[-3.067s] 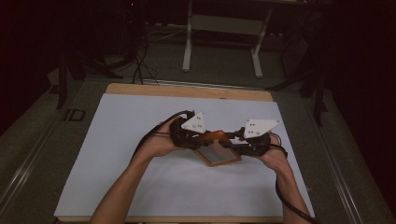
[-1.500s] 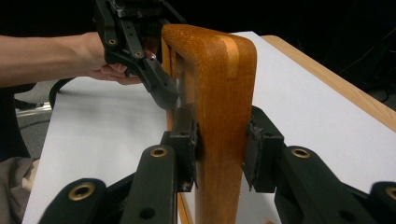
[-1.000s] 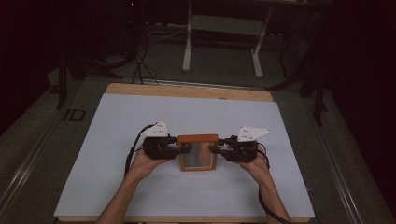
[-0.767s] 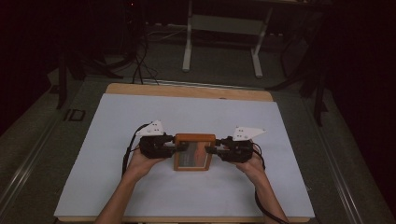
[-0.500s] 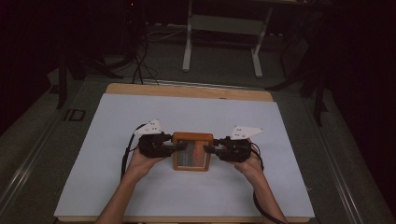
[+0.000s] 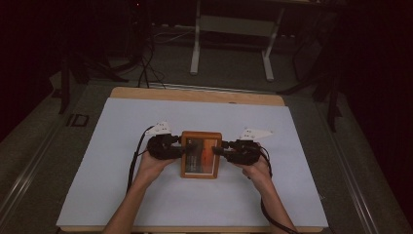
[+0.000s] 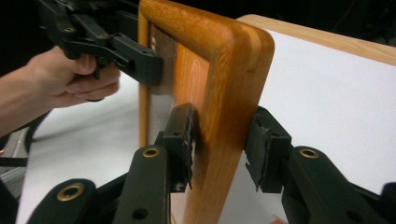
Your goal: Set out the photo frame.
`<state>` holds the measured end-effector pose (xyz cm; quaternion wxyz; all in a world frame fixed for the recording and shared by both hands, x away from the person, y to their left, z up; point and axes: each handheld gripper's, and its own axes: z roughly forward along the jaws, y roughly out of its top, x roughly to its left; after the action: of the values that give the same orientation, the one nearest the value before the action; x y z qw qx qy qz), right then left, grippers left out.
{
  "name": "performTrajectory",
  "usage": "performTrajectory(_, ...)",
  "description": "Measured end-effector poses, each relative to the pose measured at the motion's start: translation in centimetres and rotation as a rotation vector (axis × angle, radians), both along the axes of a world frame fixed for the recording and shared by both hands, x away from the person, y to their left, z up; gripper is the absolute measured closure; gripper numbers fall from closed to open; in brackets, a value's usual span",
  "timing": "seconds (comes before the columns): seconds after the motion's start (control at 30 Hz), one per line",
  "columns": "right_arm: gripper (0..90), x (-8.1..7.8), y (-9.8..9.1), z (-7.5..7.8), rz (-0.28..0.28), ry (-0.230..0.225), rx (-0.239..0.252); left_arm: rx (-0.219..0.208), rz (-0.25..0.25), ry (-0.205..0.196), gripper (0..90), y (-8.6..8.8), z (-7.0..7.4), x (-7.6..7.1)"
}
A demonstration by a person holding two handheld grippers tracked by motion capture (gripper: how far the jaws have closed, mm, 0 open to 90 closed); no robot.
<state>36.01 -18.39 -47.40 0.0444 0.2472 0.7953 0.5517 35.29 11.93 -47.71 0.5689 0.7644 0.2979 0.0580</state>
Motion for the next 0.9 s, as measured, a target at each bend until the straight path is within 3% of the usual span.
performTrajectory(0.23, 63.6, 0.2, 0.0, -0.3, -0.038, 0.013, -0.020, -0.011, 0.015, 0.020, 53.1, 0.1, -0.3, 0.5)
performTrajectory(0.63, 63.5, 0.0, -0.1, -0.4, -0.034, 0.013, -0.020, 0.020, 0.014, 0.026, 48.7, 0.2, -0.4, 0.3)
performTrajectory(0.9, 50.0, -0.1, -0.7, 0.0, -0.029, 0.014, -0.011, 0.013, 0.025, 0.011, 42.7, 1.2, -0.2, -0.7)
